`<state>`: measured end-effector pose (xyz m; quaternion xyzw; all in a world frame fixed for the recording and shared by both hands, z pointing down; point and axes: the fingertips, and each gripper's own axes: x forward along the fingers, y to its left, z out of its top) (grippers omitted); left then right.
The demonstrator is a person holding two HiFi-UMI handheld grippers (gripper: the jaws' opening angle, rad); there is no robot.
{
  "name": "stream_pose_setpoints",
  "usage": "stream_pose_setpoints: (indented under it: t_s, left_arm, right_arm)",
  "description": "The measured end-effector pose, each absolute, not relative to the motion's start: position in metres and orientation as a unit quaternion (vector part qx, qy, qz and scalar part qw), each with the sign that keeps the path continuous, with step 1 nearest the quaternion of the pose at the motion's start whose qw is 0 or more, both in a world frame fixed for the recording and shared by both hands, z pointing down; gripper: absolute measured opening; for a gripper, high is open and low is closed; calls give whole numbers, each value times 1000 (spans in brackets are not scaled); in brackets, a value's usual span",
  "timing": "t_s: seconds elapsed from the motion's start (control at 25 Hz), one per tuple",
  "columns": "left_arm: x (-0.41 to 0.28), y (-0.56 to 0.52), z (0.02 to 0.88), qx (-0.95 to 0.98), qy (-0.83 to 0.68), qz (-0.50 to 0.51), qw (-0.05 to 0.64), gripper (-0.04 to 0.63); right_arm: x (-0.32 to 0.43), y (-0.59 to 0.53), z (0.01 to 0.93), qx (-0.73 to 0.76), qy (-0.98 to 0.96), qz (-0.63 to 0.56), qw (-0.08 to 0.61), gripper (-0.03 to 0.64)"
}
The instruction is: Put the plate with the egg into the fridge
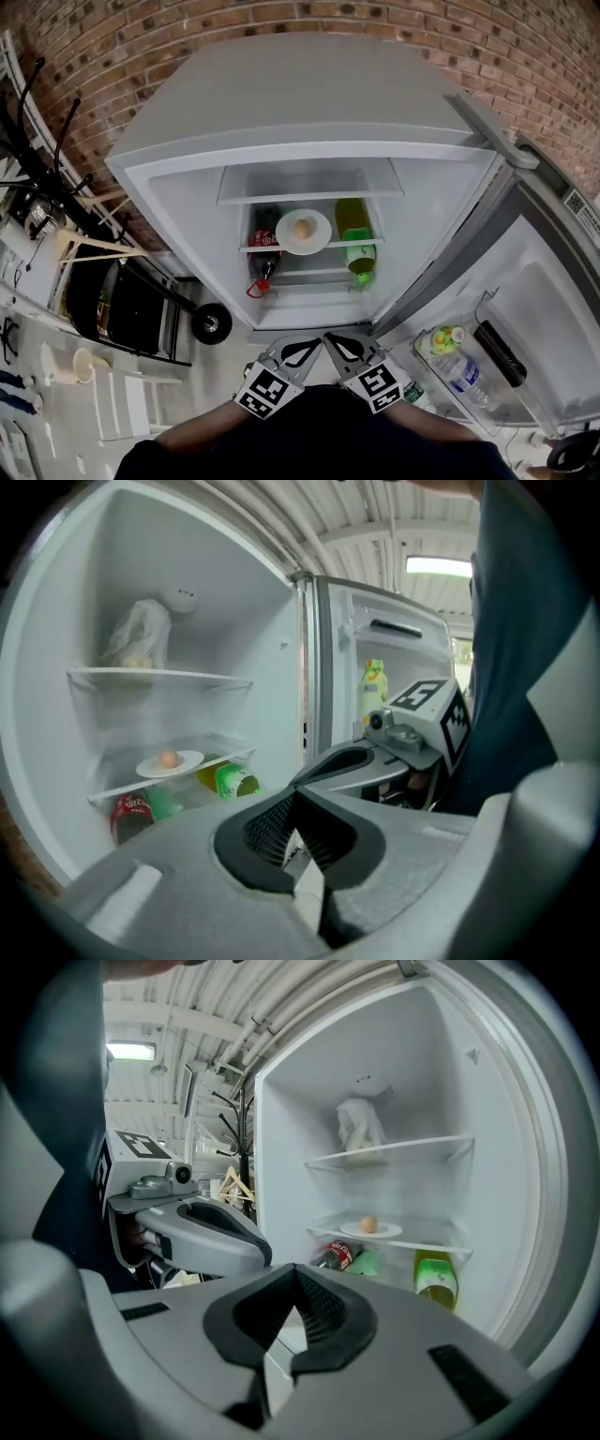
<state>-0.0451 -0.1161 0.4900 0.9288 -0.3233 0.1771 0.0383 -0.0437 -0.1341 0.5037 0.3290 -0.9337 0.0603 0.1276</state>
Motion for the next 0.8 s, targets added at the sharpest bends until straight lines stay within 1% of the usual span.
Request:
stream_pose_setpoints:
  t_s: [0.12, 0.44, 0.8]
  left_arm:
    - [-46, -114, 492, 935, -314, 157, 54, 5]
    - [-50, -112, 488, 939, -312, 129, 62, 5]
    - [-57, -120, 464, 942, -324, 70, 46, 5]
  right_arm:
    - [-46, -134, 504, 324, -935, 60, 129, 9]
    - [-52, -134, 502, 314, -940, 58, 124, 9]
    - [-50, -136, 488, 322, -941, 48, 95, 9]
